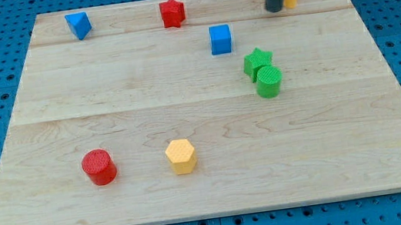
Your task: Separate the green blocks from each other
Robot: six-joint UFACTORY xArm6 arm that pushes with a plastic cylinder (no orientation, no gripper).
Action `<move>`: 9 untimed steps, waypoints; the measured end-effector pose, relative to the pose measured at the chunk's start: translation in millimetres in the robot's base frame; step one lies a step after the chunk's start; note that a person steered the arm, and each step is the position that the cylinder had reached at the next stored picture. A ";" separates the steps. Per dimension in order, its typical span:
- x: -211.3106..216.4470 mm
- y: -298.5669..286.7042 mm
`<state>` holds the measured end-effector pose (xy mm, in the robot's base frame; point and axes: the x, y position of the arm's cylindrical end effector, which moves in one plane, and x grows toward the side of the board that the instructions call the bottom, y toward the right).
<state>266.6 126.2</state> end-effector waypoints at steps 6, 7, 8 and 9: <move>108.0 -30.8; 99.4 -86.4; 108.2 -30.6; 138.7 -7.9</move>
<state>405.3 118.2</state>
